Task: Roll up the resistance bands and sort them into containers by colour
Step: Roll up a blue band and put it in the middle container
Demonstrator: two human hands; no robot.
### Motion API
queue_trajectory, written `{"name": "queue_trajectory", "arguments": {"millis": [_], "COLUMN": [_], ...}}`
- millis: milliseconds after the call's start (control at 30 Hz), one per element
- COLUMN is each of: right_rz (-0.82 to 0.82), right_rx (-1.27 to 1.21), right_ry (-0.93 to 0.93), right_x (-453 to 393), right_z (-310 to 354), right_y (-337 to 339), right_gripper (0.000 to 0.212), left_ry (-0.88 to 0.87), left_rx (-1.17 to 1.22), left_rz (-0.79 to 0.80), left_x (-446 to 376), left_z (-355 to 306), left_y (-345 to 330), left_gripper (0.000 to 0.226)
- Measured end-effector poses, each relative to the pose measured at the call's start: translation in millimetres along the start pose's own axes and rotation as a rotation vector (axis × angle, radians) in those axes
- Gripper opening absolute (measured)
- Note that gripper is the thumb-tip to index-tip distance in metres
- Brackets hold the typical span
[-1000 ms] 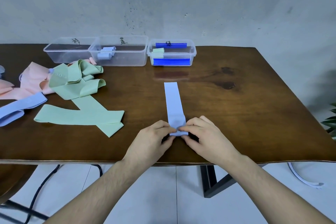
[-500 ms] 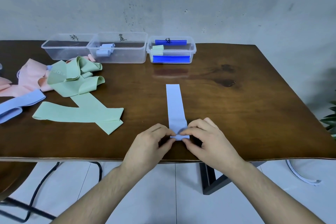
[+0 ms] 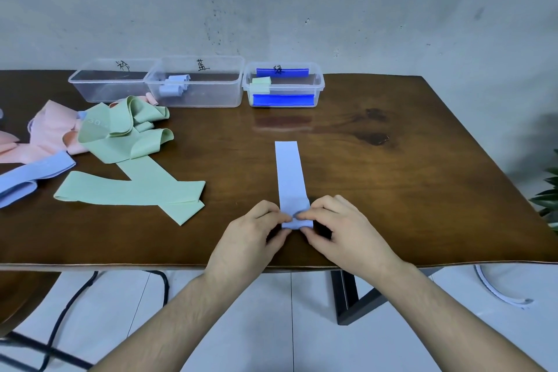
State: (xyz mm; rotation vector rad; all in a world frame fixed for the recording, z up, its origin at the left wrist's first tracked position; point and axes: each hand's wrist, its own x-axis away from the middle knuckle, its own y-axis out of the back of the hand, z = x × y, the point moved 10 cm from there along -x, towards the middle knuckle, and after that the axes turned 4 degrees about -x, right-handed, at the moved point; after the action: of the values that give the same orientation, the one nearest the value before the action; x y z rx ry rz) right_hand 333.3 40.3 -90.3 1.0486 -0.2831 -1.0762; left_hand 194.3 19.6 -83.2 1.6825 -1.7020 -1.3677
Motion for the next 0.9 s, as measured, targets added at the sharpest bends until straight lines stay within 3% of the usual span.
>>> {"name": "queue_trajectory", "arguments": {"millis": [333, 567, 733, 900], "right_rz": [-0.122, -0.009, 0.042, 0.053], "right_rx": [0.126, -0.025, -0.107, -0.004], "right_ry": [0.049, -0.016, -0.103, -0.053], "right_x": [-2.5, -8.1, -11.8, -16.3], "right_z": [2.8, -7.2, -14.2, -9.0], "right_y": [8.7, 0.5, -2.7, -4.0], "right_gripper": [0.013, 0.012, 0.034, 0.025], "left_ry": [0.017, -0.028, -0.108, -0.140], "left_rx": [-0.087, -0.073, -0.021, -0.038], "left_rz": [0.095, 0.124, 0.072, 0.076], "left_x": [-5.9, -7.7, -9.4, -10.1], "left_z": [2.5, 0.7, -1.6, -4.3], "left_y": [-5.4, -6.7, -3.7, -4.9], "left_gripper": [0.022, 0.021, 0.020, 0.027]}}
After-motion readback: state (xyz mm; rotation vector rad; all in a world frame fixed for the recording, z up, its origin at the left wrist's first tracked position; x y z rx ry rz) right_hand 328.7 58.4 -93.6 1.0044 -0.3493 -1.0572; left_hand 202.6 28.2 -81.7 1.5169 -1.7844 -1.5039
